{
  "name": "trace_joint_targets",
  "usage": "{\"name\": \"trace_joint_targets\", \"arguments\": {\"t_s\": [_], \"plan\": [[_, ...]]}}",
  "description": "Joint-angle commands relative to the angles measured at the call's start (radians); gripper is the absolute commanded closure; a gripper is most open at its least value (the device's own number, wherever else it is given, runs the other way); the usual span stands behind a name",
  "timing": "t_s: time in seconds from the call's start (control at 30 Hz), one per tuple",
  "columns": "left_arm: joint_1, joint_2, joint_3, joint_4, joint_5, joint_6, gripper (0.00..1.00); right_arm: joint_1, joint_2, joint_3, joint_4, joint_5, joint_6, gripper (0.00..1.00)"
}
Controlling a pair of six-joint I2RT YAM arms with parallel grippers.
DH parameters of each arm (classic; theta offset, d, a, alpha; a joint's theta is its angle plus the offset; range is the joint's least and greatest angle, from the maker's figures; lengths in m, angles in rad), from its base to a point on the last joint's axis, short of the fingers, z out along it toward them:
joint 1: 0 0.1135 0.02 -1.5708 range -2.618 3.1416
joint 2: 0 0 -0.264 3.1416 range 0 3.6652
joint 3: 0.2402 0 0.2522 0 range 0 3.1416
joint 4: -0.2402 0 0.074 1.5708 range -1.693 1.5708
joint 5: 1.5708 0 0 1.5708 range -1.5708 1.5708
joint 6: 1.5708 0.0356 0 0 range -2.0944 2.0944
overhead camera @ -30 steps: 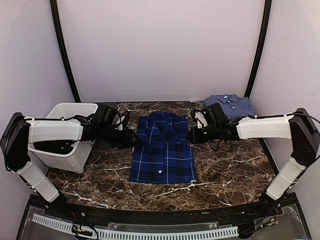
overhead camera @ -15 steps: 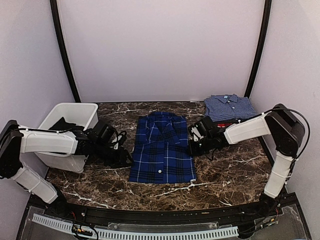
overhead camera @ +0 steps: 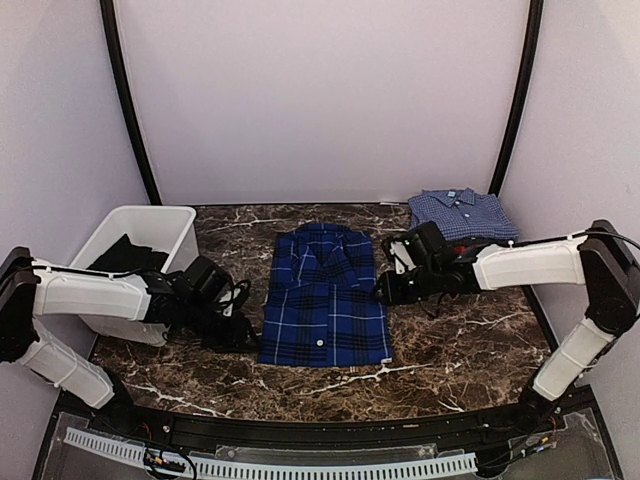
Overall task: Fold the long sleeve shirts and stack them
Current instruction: Smooth out the 2/3-rectangle-folded shirt at the center of the board.
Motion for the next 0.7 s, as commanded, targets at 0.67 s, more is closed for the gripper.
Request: {"name": "trace_joint_targets", "arguments": {"t_s": [0.67], "plan": [[-0.017, -0.051, -0.074, -0.007, -0.021, -0.061, 0.71, 0.244, -0.166, -0.361, 0.069, -0.022, 0.241, 0.84]]}}
